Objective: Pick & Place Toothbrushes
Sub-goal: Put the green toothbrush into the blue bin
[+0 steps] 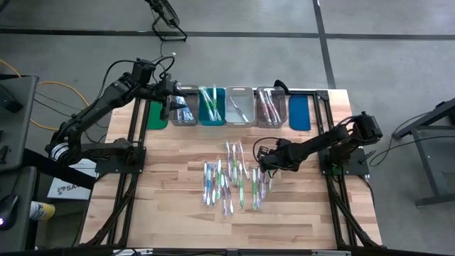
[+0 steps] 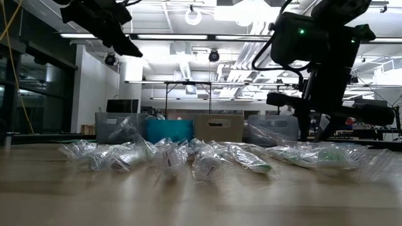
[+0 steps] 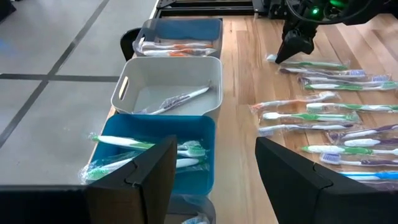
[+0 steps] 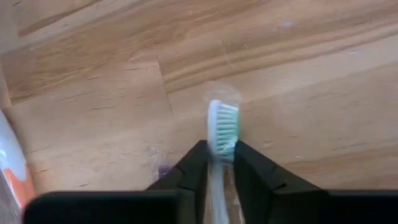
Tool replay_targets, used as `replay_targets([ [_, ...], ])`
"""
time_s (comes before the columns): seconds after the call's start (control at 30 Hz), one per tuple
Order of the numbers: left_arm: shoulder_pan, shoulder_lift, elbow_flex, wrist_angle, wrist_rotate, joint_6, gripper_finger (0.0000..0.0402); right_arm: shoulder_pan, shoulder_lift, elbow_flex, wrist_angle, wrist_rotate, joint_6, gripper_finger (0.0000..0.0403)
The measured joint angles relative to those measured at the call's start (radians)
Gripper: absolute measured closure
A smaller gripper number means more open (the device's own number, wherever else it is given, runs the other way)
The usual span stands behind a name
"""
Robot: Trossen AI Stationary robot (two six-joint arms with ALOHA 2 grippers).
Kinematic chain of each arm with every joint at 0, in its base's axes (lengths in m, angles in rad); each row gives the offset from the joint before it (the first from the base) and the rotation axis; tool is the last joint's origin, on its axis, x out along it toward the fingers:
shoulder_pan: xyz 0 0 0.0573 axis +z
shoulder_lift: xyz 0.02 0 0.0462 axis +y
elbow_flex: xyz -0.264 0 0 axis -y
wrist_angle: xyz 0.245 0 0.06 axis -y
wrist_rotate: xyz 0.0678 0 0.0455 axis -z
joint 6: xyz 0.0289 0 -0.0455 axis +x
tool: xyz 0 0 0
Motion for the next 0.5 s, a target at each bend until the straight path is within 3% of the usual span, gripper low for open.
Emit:
replay_targets([
  [0.13,0.0,0.0,0.0,-0.006,0.0,-0.002,0.0187,0.0,0.0,0.0,0.01,-0.001,-0.015,0.0388],
  [0.33,0.0,0.0,0.0,-0.03,-0.001,-0.003,0.0187,0.0,-0.031,-0.001,0.047,0.003,-0.017,0.039],
  [0.5,0.0,0.001,0.0,-0.03,-0.001,-0.003,0.0187,0.008,-0.126,-0.001,0.06,0.1,-0.065,0.0393],
])
